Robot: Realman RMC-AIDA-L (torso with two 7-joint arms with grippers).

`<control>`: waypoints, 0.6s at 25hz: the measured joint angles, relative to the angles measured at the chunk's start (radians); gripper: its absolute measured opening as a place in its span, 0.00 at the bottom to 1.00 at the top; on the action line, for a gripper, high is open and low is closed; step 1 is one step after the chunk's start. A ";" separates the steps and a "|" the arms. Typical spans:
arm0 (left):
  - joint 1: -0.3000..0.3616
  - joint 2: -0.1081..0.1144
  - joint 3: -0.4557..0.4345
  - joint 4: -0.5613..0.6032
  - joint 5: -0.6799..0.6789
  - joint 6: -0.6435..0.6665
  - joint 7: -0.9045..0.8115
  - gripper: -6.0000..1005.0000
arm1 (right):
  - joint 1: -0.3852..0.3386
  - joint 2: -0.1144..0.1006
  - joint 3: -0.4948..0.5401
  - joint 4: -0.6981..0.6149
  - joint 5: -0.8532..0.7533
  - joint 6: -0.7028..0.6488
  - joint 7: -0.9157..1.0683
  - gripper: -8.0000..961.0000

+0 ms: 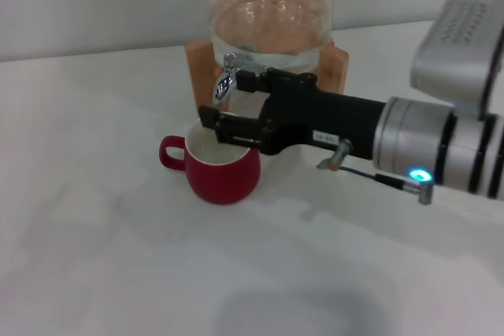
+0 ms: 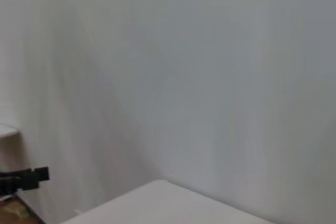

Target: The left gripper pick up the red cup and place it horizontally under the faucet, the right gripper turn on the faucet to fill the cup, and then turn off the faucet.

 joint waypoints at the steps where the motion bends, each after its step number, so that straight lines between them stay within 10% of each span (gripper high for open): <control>1: 0.000 0.000 0.000 0.000 0.000 0.000 0.001 0.84 | -0.011 0.000 0.016 -0.012 -0.001 0.024 0.001 0.81; 15: -0.004 0.000 0.000 -0.011 -0.004 0.001 0.006 0.84 | -0.094 0.002 0.444 0.064 0.006 0.225 -0.045 0.82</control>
